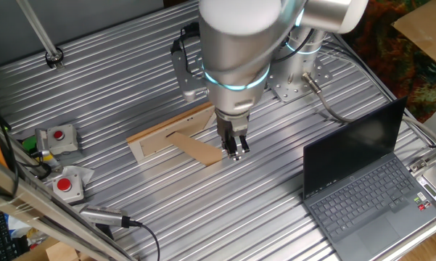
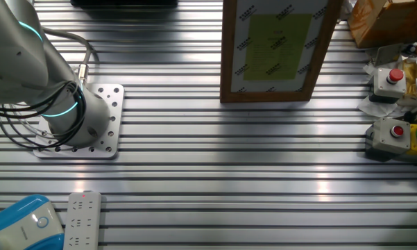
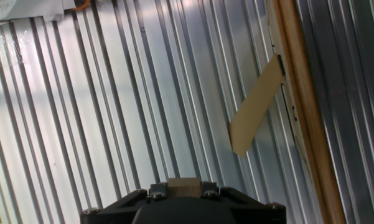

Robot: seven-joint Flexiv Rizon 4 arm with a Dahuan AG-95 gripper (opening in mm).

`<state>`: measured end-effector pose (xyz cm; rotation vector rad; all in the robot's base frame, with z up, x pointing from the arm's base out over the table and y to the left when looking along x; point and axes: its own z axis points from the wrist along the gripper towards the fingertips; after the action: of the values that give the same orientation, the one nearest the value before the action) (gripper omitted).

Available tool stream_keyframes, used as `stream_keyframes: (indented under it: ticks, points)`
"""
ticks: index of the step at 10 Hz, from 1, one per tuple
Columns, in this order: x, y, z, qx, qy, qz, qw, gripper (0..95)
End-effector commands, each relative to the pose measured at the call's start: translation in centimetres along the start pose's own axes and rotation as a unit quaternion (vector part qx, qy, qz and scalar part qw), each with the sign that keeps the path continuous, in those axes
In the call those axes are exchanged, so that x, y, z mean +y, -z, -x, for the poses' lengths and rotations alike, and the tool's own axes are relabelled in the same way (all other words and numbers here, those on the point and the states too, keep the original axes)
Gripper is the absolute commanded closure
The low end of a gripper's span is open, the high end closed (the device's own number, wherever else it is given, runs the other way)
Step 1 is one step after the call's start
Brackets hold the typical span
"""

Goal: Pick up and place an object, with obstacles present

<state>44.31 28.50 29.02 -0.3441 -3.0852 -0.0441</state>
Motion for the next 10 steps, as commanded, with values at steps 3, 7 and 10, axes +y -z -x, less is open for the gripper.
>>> stream_keyframes:
  ticks: [3,7,10]
  points:
    - [0.19,-0.01,0.10,0.005,-0.005,0.005,1.0000,95.0]
    - [0.19,-0.01,0.10,0.005,-0.004,0.008,0.9999,95.0]
    - [0.27,-0.14,0.15,0.004,-0.005,0.010,0.9999,95.0]
